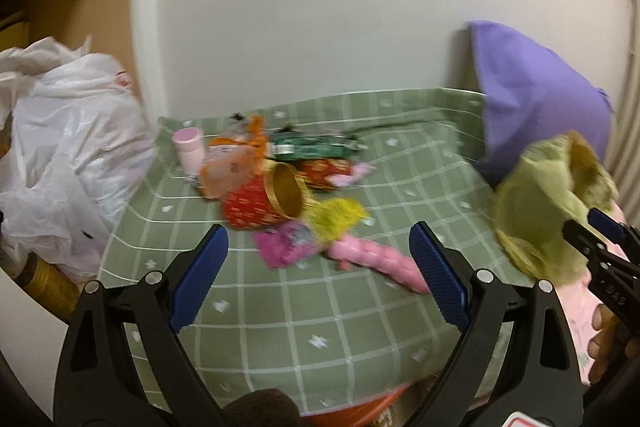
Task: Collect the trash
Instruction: 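Grasp the yellow wrapper with the right tool while the left tool reaches the red cup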
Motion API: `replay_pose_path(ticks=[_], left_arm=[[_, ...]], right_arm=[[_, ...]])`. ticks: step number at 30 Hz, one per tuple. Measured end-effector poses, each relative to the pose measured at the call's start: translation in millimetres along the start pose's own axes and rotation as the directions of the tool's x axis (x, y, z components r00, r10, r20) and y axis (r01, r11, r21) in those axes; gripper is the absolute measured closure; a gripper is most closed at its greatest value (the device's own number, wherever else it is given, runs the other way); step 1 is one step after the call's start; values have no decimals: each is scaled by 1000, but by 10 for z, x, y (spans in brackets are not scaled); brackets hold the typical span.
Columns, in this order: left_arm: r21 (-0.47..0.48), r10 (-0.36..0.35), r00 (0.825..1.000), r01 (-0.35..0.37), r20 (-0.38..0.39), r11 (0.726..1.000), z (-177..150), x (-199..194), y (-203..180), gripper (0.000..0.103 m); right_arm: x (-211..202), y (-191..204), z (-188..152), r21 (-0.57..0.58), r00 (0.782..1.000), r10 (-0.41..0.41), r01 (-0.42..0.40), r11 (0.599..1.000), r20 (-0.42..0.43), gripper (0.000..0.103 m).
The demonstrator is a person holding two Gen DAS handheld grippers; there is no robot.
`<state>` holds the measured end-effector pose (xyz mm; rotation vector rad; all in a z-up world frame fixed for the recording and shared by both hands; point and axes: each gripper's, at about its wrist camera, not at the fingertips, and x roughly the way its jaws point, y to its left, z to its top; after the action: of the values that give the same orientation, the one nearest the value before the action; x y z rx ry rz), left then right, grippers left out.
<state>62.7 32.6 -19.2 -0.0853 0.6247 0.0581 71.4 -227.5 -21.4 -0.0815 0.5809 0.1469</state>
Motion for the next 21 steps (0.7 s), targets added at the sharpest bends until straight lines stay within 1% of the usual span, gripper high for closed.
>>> replay_pose_path(ticks=[2,4,5,6,8,10,11,14,16,18,19,21], left_arm=[[-25,33,999,-33,1,999,28,67,111,15],[-48,86,996,-86,-10,995,42,137,232,15],[-58,115,993,-116,-18,992,38,162,289,15],[-69,142,990,-143,-29,987,32,187,344,15],[-104,194,979,-199,-61,974,1,214,471,15],[-144,231,969,-241,-84,960,-40,206,594,15],[-161,244,966,-256,-88,953,-59,188,648,15],[-188,276,956,-290,-95,939,-112,147,747,15],[-195,265,959,-280,-103,940,-137,143,795,13],[-179,266,957,-283,-111,942,-139,195,850,10],[-169,270,956,-286,-113,943,-135,240,888,10],[-172,250,959,-271,-131,947,-119,339,969,10]], right_arm=[[210,42,64,-31,997,68,-69,997,-27,42],[455,122,132,-70,987,150,-153,986,-54,42],[533,167,153,-84,984,169,-174,981,-61,42],[640,239,179,-97,975,210,-216,972,-71,42],[816,345,215,-97,953,286,-295,951,-97,42],[974,468,249,-84,921,370,-381,921,-123,42],[1065,557,267,-85,897,421,-434,897,-135,42],[1272,820,283,-105,861,481,-500,859,-167,44],[1435,987,288,-97,845,497,-521,848,-196,45],[1584,1111,284,-71,831,510,-535,842,-221,46],[1659,1169,284,-61,826,513,-539,840,-232,48],[1809,1300,280,-46,827,496,-525,850,-264,50]])
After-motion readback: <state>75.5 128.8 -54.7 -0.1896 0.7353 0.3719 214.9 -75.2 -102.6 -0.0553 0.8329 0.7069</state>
